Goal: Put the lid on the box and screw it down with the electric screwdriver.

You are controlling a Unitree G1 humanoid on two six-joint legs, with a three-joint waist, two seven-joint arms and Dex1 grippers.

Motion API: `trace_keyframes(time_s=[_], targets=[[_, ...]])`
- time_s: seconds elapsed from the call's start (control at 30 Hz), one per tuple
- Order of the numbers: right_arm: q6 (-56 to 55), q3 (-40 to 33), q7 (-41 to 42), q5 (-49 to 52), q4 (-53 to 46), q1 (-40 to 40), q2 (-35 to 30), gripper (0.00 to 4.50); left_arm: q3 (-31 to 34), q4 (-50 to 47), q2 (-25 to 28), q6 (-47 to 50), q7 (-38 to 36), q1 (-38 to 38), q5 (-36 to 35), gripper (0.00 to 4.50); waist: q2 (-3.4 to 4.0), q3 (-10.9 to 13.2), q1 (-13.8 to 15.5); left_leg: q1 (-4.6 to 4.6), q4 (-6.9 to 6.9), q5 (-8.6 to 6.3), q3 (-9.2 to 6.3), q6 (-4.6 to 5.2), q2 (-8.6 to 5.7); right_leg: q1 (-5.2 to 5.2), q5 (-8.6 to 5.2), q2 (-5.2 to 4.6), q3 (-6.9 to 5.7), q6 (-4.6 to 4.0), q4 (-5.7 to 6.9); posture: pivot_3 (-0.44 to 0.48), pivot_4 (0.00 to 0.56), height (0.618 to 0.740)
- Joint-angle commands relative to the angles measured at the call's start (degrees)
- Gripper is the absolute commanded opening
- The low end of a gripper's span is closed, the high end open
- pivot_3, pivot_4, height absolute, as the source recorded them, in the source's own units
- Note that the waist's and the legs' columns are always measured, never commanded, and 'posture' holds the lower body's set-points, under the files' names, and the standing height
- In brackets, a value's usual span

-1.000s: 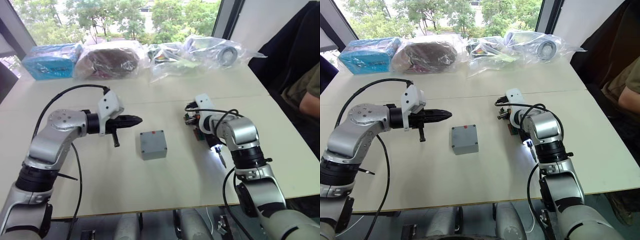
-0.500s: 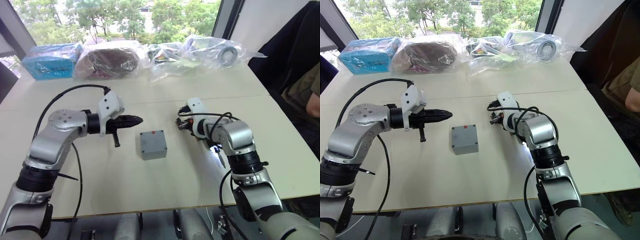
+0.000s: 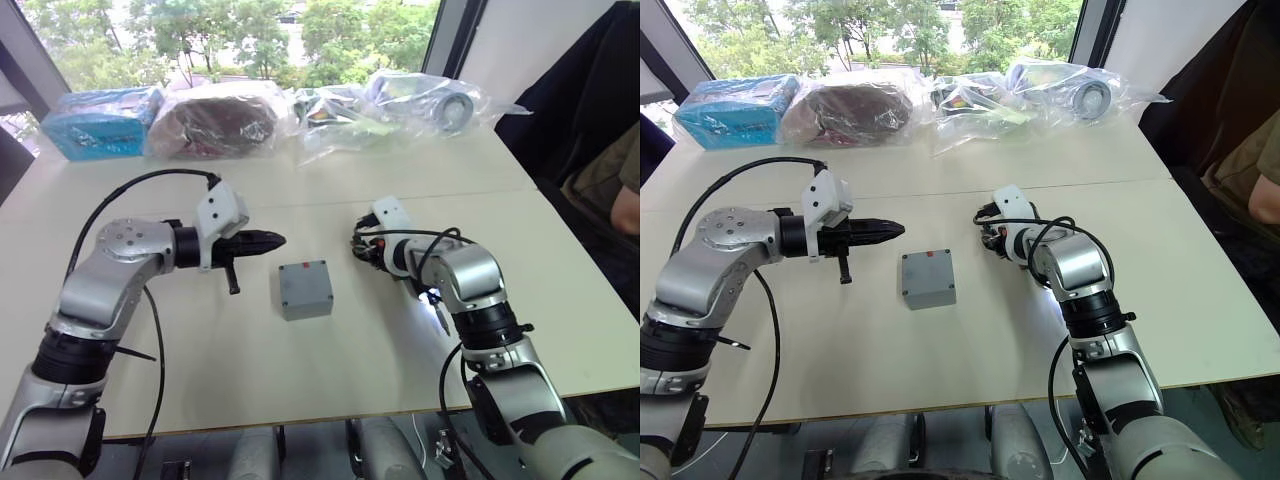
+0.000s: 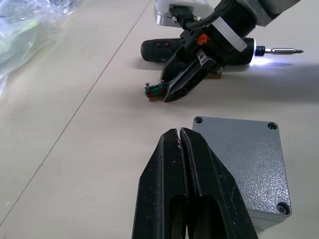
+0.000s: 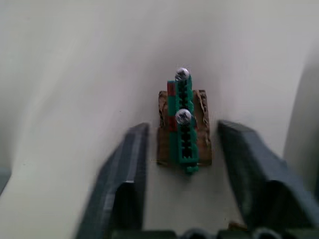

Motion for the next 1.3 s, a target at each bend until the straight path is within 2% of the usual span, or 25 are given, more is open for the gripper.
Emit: trace_keyframes(time_s=[0.03,0.3,0.97,1.07,1.2,1.3], targets=[[0.03,-1.65,0.01,0.37,-1.58,-1.01,-0.34,2.42,0.98,-1.51,0.68,-0.34,-0.01,-0.86,-0.02,0.00,0.00,0.00,0.02,0.00,0.00,0.00,0.00,0.00,0.00,0.00,0.00,0.00,0.00,0.00,0.00,0.000,0.150,0.740],[0.56,-4.13,-0.13,1.31,-4.17,-1.80,-0.27,2.42,0.71,-1.18,0.59,-0.49,-0.23,-1.16,0.11,0.00,0.00,0.00,-0.01,0.00,0.00,0.00,0.00,0.00,0.00,0.00,0.00,0.00,0.00,0.00,0.00,0.000,0.150,0.740],[-0.27,-3.23,0.20,1.15,-4.50,-2.07,1.27,2.42,0.98,-1.53,1.02,-0.16,-0.31,-0.94,-0.13,0.00,0.00,0.00,0.00,0.00,-0.04,0.00,0.00,0.00,0.00,-0.02,-0.01,0.00,0.00,-0.01,0.00,0.000,0.150,0.740],[-0.37,-3.14,0.33,1.15,-4.55,-2.11,1.31,1.71,0.93,-1.59,0.93,-0.18,-0.24,-0.89,-0.16,0.00,0.00,0.01,-0.01,0.00,-0.04,0.00,0.00,0.00,0.00,-0.02,0.00,0.00,0.00,0.00,0.00,0.000,0.150,0.740],[-0.47,-3.14,0.40,1.16,-4.63,-2.12,1.33,0.06,0.83,-1.63,0.80,-0.20,-0.15,-0.85,-0.14,0.00,0.00,0.01,-0.02,0.00,-0.04,0.00,0.00,0.00,0.00,-0.02,-0.01,0.00,0.00,-0.01,0.00,0.000,0.150,0.740],[-0.50,-3.18,0.45,1.16,-4.74,-2.16,1.29,0.06,0.77,-1.67,0.76,-0.13,-0.15,-0.84,-0.19,0.00,0.00,0.01,-0.09,0.00,-0.04,0.00,0.00,0.00,0.00,-0.02,-0.01,0.00,0.00,-0.02,0.00,0.000,0.150,0.740]])
